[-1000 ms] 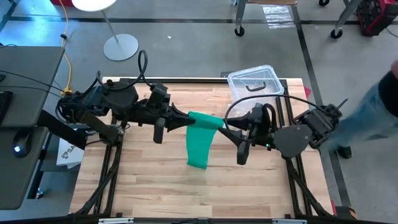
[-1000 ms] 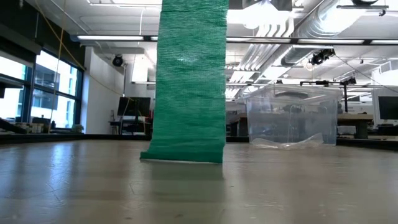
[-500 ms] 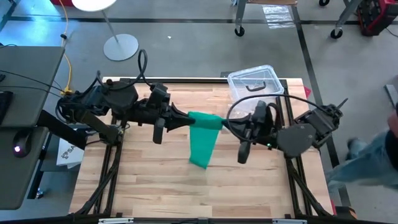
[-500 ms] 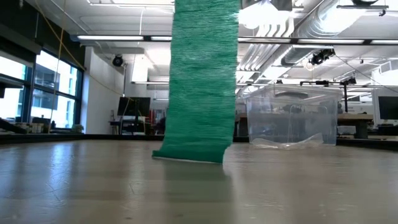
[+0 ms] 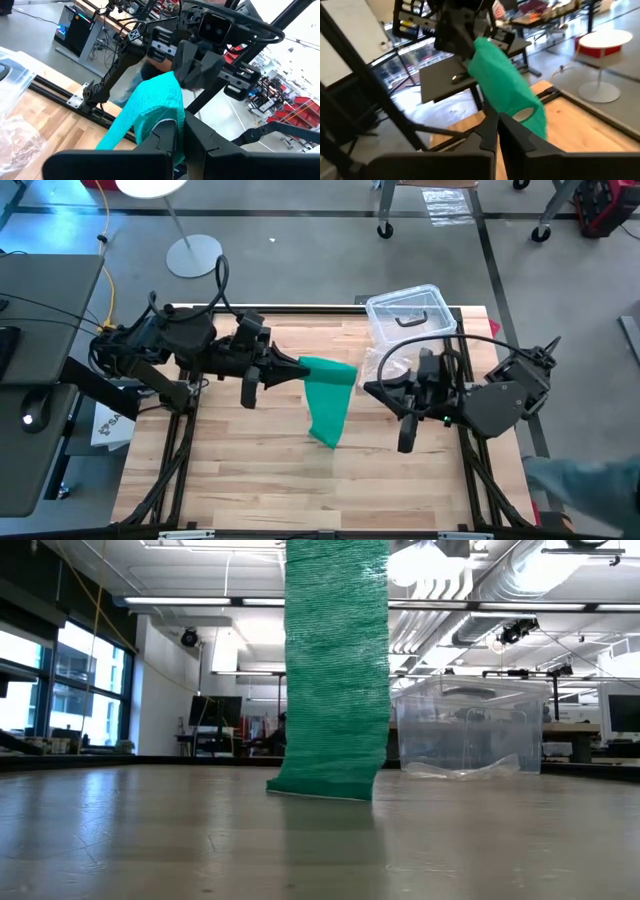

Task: Roll bandage
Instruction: Roll the green bandage

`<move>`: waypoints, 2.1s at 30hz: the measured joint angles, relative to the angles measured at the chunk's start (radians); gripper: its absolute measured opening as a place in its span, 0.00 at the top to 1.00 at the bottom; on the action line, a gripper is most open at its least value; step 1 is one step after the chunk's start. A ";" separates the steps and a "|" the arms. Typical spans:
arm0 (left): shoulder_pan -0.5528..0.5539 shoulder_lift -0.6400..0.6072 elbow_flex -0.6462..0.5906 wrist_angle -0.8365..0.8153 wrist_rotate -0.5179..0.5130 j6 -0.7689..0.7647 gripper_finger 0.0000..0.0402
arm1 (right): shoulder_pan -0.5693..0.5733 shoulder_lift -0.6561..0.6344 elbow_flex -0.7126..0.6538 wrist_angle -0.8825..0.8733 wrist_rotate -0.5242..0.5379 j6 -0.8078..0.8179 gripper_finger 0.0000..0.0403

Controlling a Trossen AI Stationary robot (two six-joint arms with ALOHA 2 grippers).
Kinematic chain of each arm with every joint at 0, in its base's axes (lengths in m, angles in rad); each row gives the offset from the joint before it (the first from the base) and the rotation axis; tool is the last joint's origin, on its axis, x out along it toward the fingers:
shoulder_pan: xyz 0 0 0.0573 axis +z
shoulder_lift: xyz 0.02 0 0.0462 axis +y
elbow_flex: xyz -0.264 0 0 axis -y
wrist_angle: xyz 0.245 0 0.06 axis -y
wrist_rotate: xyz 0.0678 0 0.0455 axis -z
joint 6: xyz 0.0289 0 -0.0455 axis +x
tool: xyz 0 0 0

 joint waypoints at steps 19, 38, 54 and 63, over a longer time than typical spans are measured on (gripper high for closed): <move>0.000 0.000 0.000 0.007 0.000 0.015 0.97 | -0.096 0.050 0.000 0.180 -0.128 -0.219 0.73; 0.000 -0.019 0.001 0.044 -0.001 0.042 0.97 | -0.005 -0.004 0.000 0.090 0.118 -0.180 1.00; 0.000 -0.018 0.000 0.104 0.012 0.060 0.97 | -0.006 0.017 -0.001 0.049 0.050 -0.268 0.70; 0.000 -0.018 0.000 0.121 0.019 0.053 0.97 | -0.037 0.031 -0.001 0.208 -0.002 -0.421 0.63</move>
